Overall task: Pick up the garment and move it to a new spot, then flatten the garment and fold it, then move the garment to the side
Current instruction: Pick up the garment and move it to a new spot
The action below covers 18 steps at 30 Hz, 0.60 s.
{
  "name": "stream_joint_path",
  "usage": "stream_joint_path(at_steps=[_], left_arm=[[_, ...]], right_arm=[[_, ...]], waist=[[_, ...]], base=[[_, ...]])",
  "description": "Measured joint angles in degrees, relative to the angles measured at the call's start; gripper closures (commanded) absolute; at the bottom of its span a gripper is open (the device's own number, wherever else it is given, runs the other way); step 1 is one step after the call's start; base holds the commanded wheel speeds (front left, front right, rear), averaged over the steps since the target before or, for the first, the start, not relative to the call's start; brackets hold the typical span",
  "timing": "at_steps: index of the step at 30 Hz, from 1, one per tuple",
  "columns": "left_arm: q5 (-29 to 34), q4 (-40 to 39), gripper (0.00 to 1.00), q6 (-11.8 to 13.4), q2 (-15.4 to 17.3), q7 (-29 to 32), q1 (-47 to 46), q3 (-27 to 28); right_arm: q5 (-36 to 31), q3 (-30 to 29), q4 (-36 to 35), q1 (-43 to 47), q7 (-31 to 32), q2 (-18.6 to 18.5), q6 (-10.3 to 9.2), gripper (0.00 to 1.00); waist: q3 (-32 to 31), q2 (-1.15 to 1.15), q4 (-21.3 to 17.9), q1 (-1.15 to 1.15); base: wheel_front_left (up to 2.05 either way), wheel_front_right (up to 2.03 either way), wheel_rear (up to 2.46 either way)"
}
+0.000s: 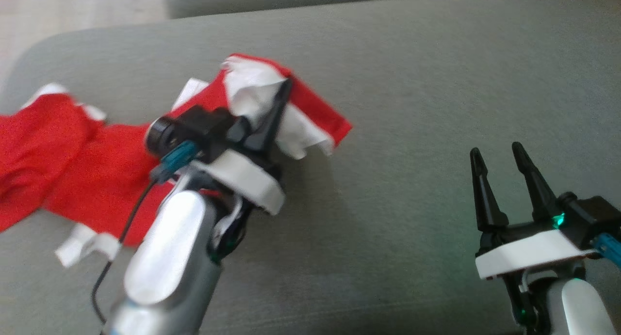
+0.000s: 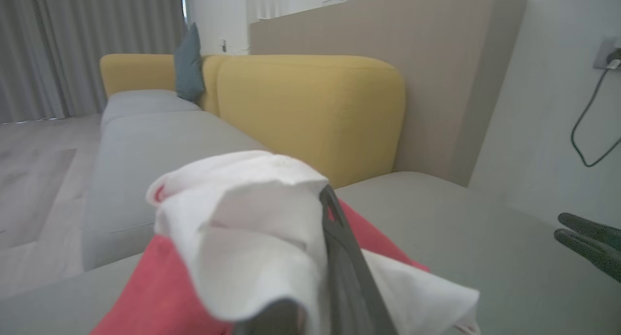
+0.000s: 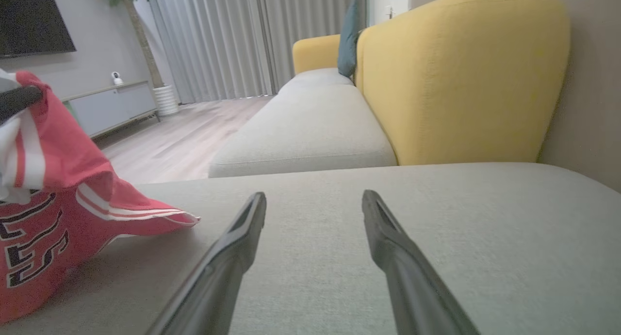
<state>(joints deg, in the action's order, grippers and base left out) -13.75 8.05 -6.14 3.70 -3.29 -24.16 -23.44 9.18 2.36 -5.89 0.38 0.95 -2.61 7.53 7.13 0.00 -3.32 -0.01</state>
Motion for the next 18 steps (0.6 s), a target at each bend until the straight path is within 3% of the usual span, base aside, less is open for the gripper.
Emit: stream_joint_path(at_steps=[7,15,16,17,18], left_arm=[[-3.10,2.00,1.00,0.11,-0.86,-1.18,-9.25,-6.48],[-7.56,9.14,1.00,2.47,-1.00,0.55,-14.10,-16.35],[-8.17,10.45,0.89,2.70,-1.00,0.81,-14.10,-17.40],[-8.54,11.96,0.65,2.93,-1.00,1.60,-14.11,-18.46],[-8.53,13.67,0.35,3.12,-0.99,2.38,-14.12,-19.37]], right_arm=[[0.91,0.11,-0.24,-2.13,-0.56,0.02,0.00,0.00],[3.02,0.32,1.32,-3.37,-2.69,0.02,0.00,0.00],[3.24,0.42,1.49,-3.54,-3.16,0.02,0.00,0.00],[3.45,0.53,1.70,-3.65,-3.67,0.02,0.00,0.00],[3.49,0.59,2.00,-3.74,-4.10,0.02,0.00,0.00]], waist=[[3.88,0.00,-7.43,0.00],[9.77,0.00,-13.81,0.01],[10.47,0.00,-14.37,0.01],[11.18,0.00,-14.89,0.01],[11.84,0.00,-15.34,0.01]], base=[[0.00,0.00,0.00],[0.00,0.00,0.00],[0.00,0.00,0.00],[0.00,0.00,0.00],[0.00,0.00,0.00]])
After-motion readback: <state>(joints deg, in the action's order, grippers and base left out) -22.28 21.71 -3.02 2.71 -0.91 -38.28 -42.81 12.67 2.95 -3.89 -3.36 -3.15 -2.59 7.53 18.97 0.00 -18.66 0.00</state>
